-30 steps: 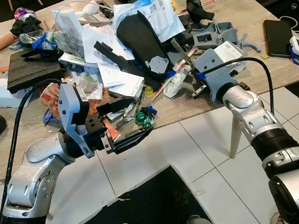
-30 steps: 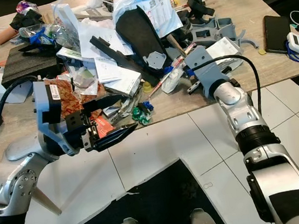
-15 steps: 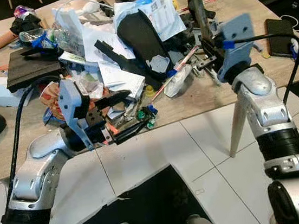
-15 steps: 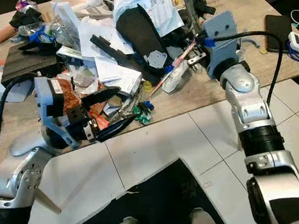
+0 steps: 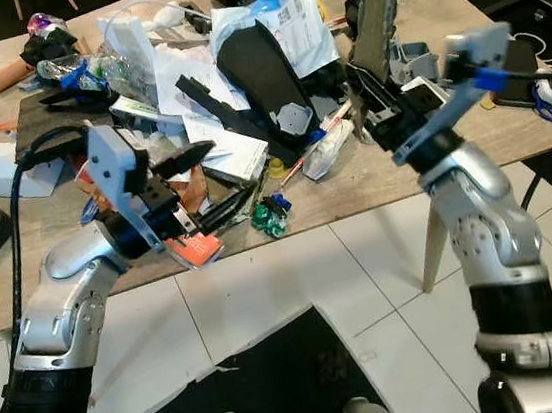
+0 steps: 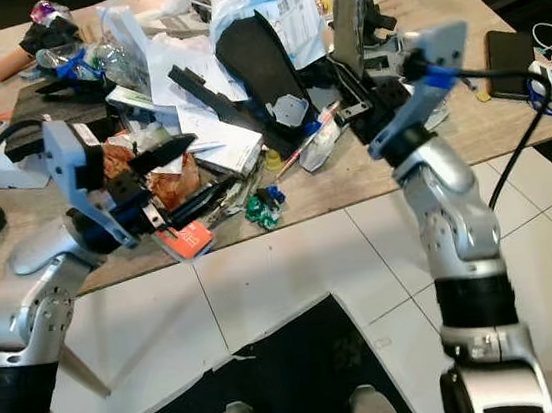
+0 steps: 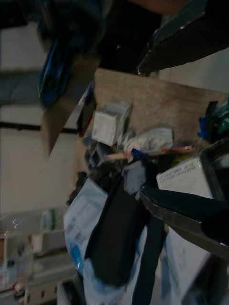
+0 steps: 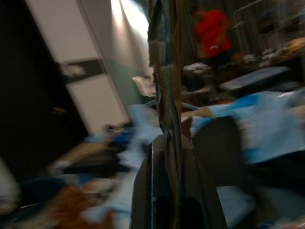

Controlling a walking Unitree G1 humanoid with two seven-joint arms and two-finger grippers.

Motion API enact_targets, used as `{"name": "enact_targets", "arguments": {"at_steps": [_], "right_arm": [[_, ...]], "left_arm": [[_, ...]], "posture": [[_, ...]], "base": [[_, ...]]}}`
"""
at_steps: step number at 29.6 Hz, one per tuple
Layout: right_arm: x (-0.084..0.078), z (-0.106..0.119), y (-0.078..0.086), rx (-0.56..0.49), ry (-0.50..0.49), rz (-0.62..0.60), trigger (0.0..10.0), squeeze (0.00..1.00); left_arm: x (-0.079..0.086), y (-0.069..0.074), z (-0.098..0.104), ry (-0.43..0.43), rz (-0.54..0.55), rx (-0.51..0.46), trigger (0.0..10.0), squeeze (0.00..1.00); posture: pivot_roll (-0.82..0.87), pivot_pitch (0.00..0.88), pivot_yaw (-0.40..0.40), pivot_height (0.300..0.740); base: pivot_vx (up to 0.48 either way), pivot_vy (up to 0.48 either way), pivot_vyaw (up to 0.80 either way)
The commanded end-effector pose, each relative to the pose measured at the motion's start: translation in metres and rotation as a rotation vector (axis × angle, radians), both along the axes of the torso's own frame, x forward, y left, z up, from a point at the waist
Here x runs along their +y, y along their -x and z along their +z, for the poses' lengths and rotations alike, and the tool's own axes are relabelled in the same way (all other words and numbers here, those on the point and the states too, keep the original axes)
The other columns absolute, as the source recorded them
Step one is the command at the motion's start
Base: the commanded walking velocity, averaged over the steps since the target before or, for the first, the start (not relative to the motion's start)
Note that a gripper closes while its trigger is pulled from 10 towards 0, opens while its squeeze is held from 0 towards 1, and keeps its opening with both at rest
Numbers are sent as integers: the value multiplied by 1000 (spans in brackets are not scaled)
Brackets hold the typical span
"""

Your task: Picking trash to rubbish bin

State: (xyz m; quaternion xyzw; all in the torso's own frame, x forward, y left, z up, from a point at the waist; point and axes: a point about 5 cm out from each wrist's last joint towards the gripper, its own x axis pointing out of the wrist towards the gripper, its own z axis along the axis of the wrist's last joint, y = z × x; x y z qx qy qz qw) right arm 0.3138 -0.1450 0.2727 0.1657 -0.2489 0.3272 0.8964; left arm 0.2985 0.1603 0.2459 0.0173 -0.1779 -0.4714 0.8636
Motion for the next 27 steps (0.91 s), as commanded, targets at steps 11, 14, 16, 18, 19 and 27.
{"name": "enact_targets", "arguments": {"at_steps": [11, 14, 16, 18, 19, 27], "right_arm": [[30, -24, 28, 72, -20, 238, 10000, 0], [30, -28, 26, 93, -23, 234, 10000, 0], [28, -34, 24, 126, -34, 221, 10000, 0], [27, -36, 24, 138, -36, 216, 10000, 0], [27, -38, 23, 143, -33, 212, 10000, 0], [20, -52, 15, 198, -17, 158, 10000, 0]], "left_arm": [[21, 3, -4, 72, 2, 80, 10000, 0], [25, 3, -4, 95, 5, 87, 10000, 0], [28, 4, -5, 111, 8, 100, 10000, 0], [28, 6, -7, 108, 5, 105, 10000, 0], [28, 6, -10, 104, 4, 113, 10000, 0], [23, 7, -24, 97, -14, 159, 10000, 0]], "posture": [[-37, 164, 47, 740], [-37, 164, 47, 740], [-33, 161, 41, 740], [-33, 161, 41, 740], [-30, 155, 39, 740], [-29, 150, 39, 740]], "base": [[-25, 0, 0], [-283, 0, 0], [-306, 0, 0], [-311, 0, 0], [-330, 0, 0], [-341, 0, 0]]}}
